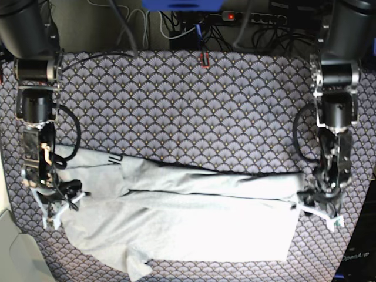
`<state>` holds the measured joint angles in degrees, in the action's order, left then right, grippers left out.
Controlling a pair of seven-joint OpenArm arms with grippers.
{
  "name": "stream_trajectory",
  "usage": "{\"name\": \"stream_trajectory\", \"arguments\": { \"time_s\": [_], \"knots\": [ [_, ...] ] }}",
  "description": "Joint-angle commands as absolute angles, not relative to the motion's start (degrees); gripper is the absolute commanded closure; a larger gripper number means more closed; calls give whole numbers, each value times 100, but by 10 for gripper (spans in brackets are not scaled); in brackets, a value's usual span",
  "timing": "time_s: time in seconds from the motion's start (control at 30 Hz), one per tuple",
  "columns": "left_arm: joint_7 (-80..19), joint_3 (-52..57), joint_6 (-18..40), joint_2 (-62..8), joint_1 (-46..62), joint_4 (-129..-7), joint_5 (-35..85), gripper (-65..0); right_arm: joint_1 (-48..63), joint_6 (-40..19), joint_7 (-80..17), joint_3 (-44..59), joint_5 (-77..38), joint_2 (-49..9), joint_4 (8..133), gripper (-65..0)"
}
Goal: Fold the T-shirt properly
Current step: 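Lower the folded edge and open both grippers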
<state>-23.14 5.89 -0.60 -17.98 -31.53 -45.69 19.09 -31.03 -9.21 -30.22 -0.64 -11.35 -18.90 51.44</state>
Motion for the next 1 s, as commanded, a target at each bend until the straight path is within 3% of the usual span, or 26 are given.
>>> {"name": "stream_trajectory", "arguments": {
  "time_s": [0.0, 0.33, 0.97],
  "knots": [
    [-2185, 602, -13, -1851, -3213, -4760, 1947, -280, -3134, -927, -2905, -22, -1130, -2009, 5358, -335],
    [-1701, 611, -31, -1657, -2571, -4778, 1947, -280, -2431, -927, -2949, -22, -1103, -2026, 6369, -335],
    [-1314, 620, -31, -1631, -2448, -4180, 1956, -277, -2308, -927, -2949, -22, -1103, -2062, 6360, -335]
  ]
}}
